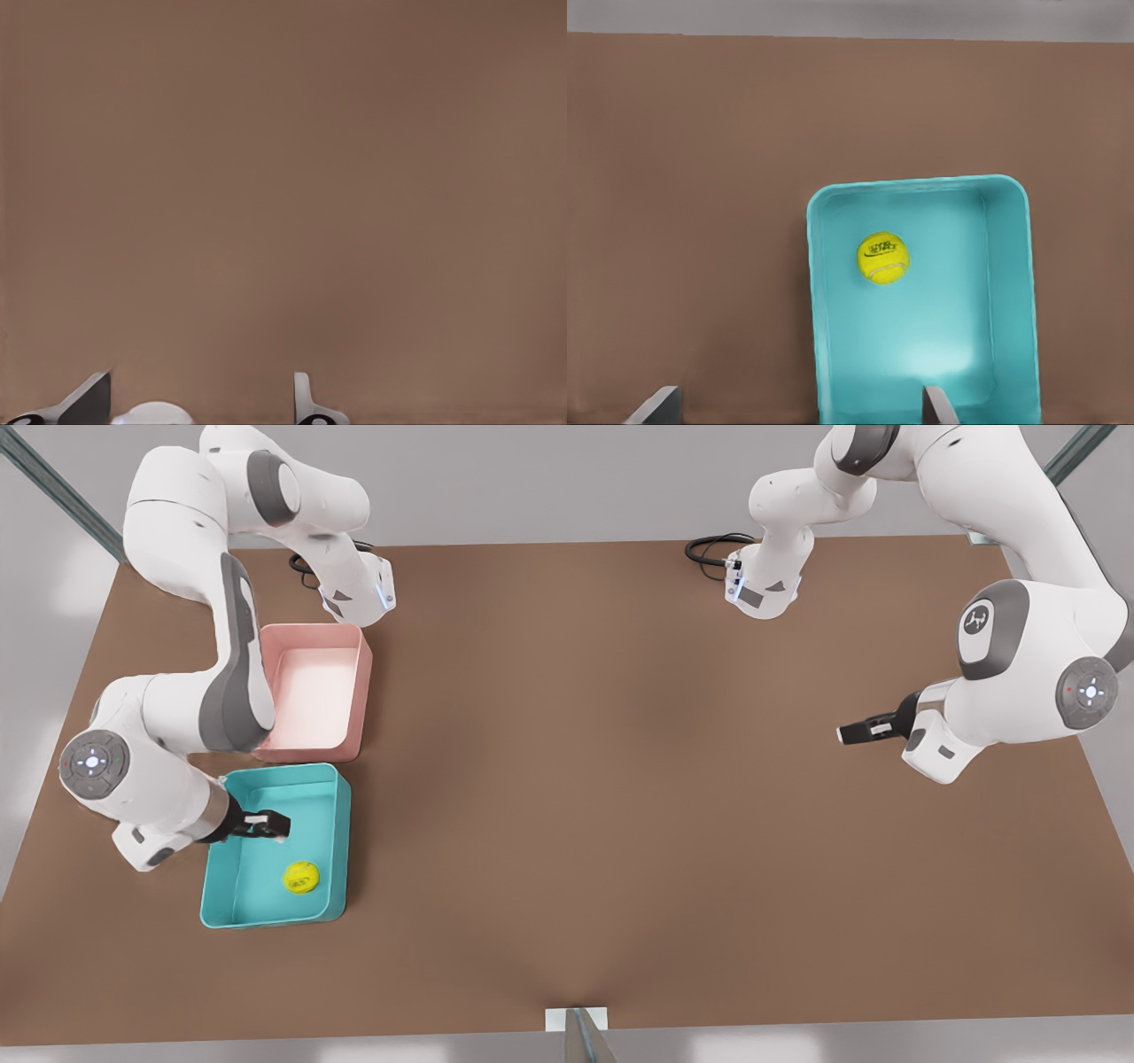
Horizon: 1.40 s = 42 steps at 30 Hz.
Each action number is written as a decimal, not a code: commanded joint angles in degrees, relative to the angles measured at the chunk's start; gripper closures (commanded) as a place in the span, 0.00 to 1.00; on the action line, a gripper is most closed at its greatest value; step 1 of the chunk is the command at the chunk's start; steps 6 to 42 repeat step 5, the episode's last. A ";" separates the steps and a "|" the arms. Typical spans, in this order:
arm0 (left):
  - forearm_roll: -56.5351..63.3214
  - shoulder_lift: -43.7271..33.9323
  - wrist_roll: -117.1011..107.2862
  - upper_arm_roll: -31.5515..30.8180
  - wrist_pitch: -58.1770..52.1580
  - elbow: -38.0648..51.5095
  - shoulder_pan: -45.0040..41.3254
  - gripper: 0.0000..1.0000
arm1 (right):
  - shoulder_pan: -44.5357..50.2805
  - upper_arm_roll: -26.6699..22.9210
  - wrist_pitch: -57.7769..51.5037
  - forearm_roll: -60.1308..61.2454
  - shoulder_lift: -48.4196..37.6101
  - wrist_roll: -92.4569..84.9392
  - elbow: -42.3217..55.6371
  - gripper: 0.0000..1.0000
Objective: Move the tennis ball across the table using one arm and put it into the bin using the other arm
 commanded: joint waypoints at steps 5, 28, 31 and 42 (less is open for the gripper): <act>0.04 -0.07 0.93 -0.03 -1.22 0.02 -0.09 0.00 | -2.00 0.49 -16.64 -3.44 -12.55 -1.43 -9.75 0.00; 0.04 -0.07 0.93 -0.03 -1.22 0.02 -0.09 0.00 | -2.00 0.49 -16.64 -3.44 -12.55 -1.43 -9.75 0.00; 0.04 -0.07 0.93 -0.03 -1.22 0.02 -0.09 0.00 | -2.00 0.49 -16.64 -3.44 -12.55 -1.43 -9.75 0.00; 0.04 -0.07 0.93 -0.03 -1.22 0.02 -0.09 0.00 | -2.00 0.49 -16.64 -3.44 -12.55 -1.43 -9.75 0.00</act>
